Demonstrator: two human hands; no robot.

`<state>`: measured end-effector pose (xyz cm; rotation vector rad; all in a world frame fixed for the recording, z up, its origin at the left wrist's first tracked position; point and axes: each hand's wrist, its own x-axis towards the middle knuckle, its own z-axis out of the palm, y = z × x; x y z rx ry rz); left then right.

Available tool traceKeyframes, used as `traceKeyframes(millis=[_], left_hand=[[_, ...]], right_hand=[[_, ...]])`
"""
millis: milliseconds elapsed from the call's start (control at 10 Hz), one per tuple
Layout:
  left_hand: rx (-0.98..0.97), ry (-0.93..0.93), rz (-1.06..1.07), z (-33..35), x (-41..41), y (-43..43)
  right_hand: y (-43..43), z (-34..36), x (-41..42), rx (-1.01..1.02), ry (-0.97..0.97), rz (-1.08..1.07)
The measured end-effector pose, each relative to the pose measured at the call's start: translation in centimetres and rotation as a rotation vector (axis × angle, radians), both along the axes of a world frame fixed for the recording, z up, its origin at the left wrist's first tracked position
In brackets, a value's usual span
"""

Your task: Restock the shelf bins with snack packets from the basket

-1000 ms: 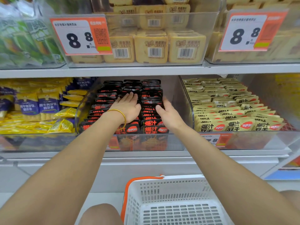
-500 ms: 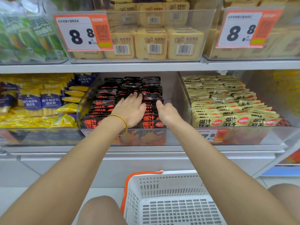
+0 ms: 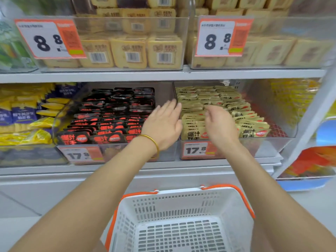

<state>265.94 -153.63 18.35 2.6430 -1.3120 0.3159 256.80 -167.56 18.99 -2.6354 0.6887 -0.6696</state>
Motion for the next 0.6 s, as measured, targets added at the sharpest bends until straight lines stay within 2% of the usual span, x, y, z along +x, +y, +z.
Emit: traceKeyframes(millis=[100,200,400,600], left_hand=[[0.04,-0.012,0.013,-1.5,-0.7,-2.4],[0.001,-0.066,0.032,-2.8,-0.9,-2.5],[-0.168,-0.013,0.02,-3.9,-1.1,-3.1],[-0.132,0.05,0.01,-3.0,-1.2,-3.2]], right_hand=[[-1.5,-2.2,0.0,-0.216,0.178,0.03],[-1.4,-4.0,0.5,-0.254,0.175,0.051],[-1.5,-4.9,0.9,-0.228,0.101,0.035],[-1.5,-4.4,0.8,-0.176,0.15,0.091]])
